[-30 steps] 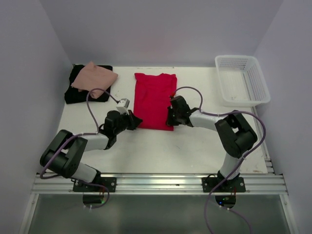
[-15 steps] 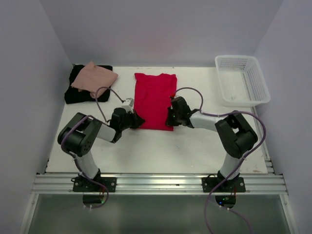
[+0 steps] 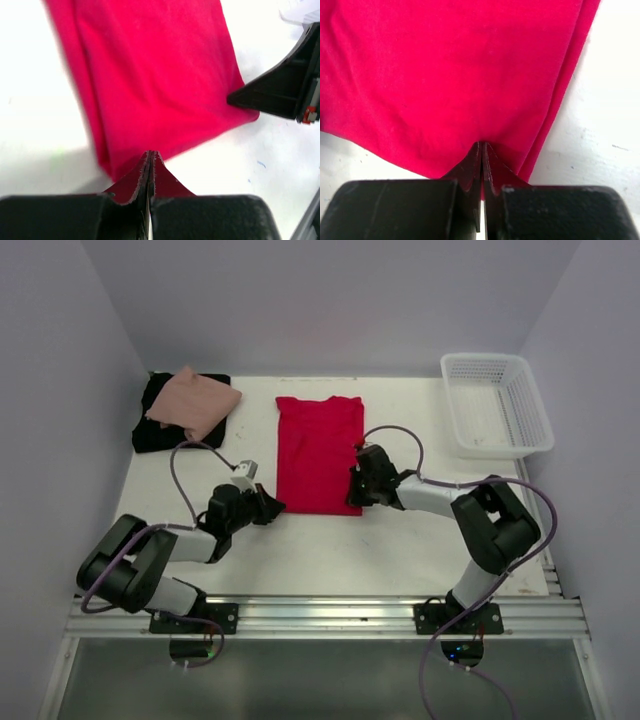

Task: Fold and stack the t-shirts
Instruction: Fold the tshirt

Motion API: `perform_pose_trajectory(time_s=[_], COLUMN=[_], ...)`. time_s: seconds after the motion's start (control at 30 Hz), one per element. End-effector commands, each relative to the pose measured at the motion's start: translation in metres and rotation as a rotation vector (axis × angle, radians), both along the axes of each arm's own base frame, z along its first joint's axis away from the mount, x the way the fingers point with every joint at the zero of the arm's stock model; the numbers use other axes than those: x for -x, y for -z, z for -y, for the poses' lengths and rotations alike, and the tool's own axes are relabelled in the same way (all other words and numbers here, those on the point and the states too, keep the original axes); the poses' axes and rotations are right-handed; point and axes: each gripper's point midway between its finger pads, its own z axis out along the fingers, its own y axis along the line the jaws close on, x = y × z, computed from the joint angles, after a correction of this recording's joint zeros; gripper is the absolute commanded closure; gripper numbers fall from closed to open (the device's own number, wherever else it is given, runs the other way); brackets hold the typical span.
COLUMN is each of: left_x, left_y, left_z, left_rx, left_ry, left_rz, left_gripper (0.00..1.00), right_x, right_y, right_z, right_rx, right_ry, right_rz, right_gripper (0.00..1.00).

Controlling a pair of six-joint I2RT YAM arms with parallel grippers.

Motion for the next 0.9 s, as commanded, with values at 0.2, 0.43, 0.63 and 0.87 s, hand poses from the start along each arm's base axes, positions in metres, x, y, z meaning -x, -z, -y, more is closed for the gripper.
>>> perform_pose_trajectory(time_s=[0.2, 0.43, 0.63, 0.87], left_x=[0.088, 0.104, 0.097, 0.092], left_y=[0.023, -0.016, -0.046, -0.027], left_z=[-0.004, 0.015, 0.017, 0.015], left_rx=[0.012, 0.07, 0.052, -0.151], left_ry=[-0.052, -0.009, -0.001, 0.044], left_rz=[-0.172, -0.093, -0.02, -0.077], left_gripper=[1.0, 1.0, 1.0, 0.5], right_x=[0.056, 0.093, 0.114, 0.108], right_y=[0.016, 0.026, 0.019, -0.026], right_z=[0.035, 0.048, 0.057, 0.053], right_rx=[0.053, 0.064, 0.077, -0.001], right_ry=[0.0, -0.029, -0.041, -0.051], right_rz=[-0.102, -0.164, -0.165, -0.029], right_gripper=[1.0, 1.0, 1.0, 0.86])
